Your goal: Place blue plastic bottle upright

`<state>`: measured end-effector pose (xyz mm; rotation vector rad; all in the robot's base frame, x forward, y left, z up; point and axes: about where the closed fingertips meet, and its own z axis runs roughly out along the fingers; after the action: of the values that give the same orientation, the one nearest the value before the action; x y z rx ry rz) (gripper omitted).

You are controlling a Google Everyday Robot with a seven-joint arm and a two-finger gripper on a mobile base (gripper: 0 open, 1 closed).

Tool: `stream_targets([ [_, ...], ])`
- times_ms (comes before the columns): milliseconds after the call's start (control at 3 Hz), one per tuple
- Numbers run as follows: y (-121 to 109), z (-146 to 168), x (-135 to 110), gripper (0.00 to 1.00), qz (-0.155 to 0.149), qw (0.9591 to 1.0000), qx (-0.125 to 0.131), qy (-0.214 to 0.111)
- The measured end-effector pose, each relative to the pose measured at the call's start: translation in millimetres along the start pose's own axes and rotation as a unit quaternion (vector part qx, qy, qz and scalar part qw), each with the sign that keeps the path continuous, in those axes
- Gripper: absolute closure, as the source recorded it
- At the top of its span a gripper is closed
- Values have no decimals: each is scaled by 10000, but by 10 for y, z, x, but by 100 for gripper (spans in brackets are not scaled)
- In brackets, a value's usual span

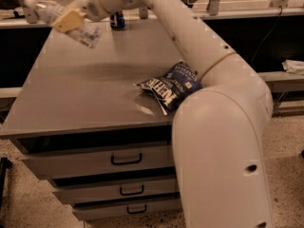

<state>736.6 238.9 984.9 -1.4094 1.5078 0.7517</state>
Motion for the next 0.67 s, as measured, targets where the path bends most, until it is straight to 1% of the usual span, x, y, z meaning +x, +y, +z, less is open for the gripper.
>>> stream_targets([
  [333,-384,-717,265,100,-459,9962,319,-675],
  [667,-364,-681,266,100,-722,9949,321,-622],
])
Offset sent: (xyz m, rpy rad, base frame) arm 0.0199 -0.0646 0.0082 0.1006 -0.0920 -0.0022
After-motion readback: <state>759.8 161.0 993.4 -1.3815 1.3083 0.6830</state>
